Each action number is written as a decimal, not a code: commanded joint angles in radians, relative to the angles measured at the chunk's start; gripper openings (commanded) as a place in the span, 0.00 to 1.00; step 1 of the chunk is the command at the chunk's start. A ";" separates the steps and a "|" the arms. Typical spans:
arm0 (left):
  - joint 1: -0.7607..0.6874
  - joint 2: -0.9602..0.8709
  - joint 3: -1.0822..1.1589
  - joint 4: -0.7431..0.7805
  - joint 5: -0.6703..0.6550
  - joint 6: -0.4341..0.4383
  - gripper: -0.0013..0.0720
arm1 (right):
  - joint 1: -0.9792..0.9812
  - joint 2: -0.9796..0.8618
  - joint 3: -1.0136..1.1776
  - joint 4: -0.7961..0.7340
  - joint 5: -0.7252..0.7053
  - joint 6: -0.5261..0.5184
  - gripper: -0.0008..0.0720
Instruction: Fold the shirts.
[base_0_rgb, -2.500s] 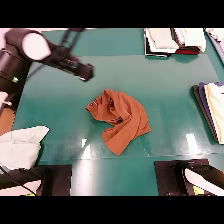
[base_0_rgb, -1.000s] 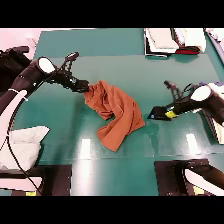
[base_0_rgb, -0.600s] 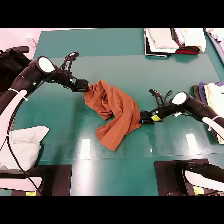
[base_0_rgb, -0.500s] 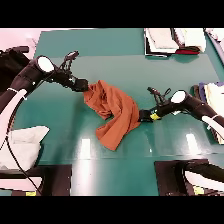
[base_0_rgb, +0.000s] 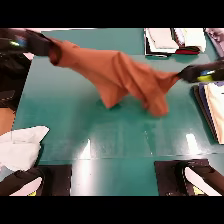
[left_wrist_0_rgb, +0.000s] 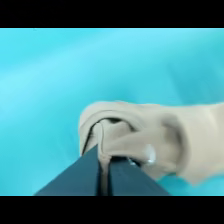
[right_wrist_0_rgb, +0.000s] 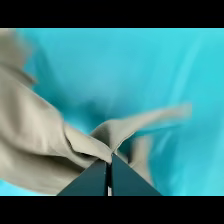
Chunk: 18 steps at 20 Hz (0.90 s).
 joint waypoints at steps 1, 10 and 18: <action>0.001 0.156 0.045 0.027 -0.005 -0.002 0.05 | -0.105 0.086 0.154 -0.025 0.067 0.002 0.03; -0.002 0.108 -0.147 -0.069 -0.178 -0.010 0.05 | 0.082 -0.163 0.246 -0.032 0.065 0.060 0.03; -0.002 0.098 -0.322 -0.036 -0.189 -0.005 0.05 | -0.013 -0.473 0.178 -0.027 0.118 0.028 0.62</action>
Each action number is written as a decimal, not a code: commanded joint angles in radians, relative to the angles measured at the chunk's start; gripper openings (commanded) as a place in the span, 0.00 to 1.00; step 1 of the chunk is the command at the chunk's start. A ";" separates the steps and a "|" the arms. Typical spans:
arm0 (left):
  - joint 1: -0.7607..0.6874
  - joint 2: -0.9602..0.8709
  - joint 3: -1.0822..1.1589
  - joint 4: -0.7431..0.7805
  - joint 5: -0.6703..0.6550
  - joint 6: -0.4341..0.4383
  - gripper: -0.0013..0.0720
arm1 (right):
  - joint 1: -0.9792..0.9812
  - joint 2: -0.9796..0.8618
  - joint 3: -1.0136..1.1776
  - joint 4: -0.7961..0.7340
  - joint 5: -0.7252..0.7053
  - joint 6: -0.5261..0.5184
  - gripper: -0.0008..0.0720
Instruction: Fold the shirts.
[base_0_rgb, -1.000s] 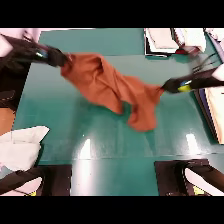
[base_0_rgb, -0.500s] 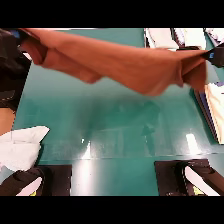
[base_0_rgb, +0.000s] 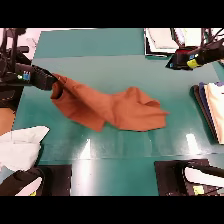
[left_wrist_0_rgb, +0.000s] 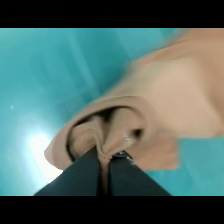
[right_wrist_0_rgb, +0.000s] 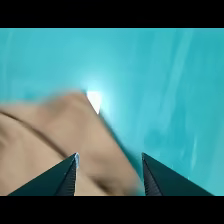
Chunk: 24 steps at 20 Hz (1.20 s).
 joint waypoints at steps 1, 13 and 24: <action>0.000 -0.002 -0.034 0.023 -0.006 0.003 0.05 | -0.064 -0.054 -0.103 0.001 0.092 -0.058 0.62; 0.000 -0.002 -0.034 0.021 0.031 -0.001 0.05 | -0.037 -0.073 -0.570 0.219 -0.139 -0.184 0.63; 0.000 -0.001 -0.032 0.024 0.030 -0.001 0.05 | 0.000 -0.053 -0.568 0.240 -0.243 -0.218 0.03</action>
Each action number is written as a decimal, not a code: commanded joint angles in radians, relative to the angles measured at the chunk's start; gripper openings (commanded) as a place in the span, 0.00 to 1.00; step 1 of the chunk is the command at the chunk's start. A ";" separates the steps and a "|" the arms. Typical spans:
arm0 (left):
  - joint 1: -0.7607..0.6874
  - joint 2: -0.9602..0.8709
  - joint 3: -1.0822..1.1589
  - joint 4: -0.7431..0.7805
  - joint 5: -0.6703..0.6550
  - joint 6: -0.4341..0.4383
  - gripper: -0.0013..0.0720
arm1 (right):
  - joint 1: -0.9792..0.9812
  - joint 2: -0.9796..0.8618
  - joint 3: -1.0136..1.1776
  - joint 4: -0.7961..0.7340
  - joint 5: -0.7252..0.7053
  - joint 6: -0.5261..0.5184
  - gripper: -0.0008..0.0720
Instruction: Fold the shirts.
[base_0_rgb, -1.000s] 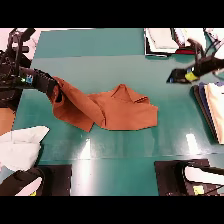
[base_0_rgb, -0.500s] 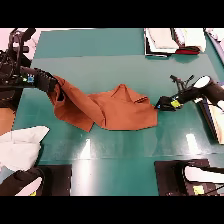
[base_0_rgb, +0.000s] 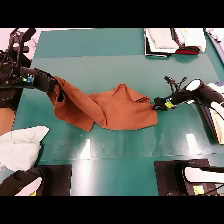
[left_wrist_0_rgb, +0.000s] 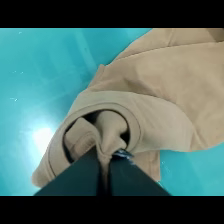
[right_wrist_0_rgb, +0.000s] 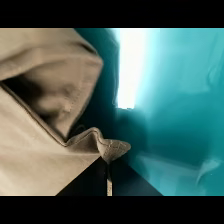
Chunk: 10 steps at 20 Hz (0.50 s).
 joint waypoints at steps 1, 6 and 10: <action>0.000 0.001 0.015 0.026 -0.002 -0.003 0.05 | 0.002 0.051 0.017 0.023 -0.037 -0.021 0.03; 0.000 0.078 0.283 0.259 0.019 -0.095 0.05 | -0.046 0.346 0.312 -0.033 -0.004 -0.022 0.03; 0.000 0.143 0.540 0.261 -0.028 -0.095 0.05 | -0.127 0.544 0.605 -0.034 0.039 -0.021 0.03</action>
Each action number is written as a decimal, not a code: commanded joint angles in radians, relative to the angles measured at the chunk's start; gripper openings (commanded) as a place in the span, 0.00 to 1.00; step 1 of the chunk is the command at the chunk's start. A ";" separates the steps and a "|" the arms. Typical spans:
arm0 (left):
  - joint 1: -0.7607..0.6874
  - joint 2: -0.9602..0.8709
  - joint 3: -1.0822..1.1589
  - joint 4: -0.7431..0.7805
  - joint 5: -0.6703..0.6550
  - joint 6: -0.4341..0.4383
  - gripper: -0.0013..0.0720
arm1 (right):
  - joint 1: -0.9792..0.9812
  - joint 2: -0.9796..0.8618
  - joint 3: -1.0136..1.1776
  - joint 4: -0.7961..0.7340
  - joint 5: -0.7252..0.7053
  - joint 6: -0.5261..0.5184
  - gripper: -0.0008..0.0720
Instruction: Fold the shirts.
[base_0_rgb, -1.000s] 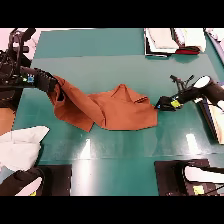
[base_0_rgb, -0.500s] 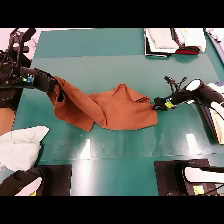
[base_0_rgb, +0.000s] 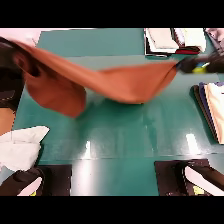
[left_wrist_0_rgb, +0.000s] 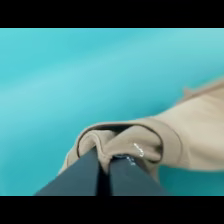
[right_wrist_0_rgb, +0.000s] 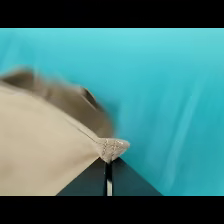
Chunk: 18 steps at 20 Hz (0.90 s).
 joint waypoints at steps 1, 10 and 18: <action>0.000 0.057 0.204 0.037 -0.031 -0.013 0.05 | -0.077 0.168 0.245 -0.009 0.047 0.001 0.03; 0.000 0.086 0.341 0.014 -0.121 -0.016 0.05 | -0.383 0.129 0.611 0.003 0.262 0.074 0.03; 0.000 -0.078 -0.370 -0.196 -0.101 0.038 0.05 | -0.007 -0.276 0.480 -0.211 0.385 0.170 0.03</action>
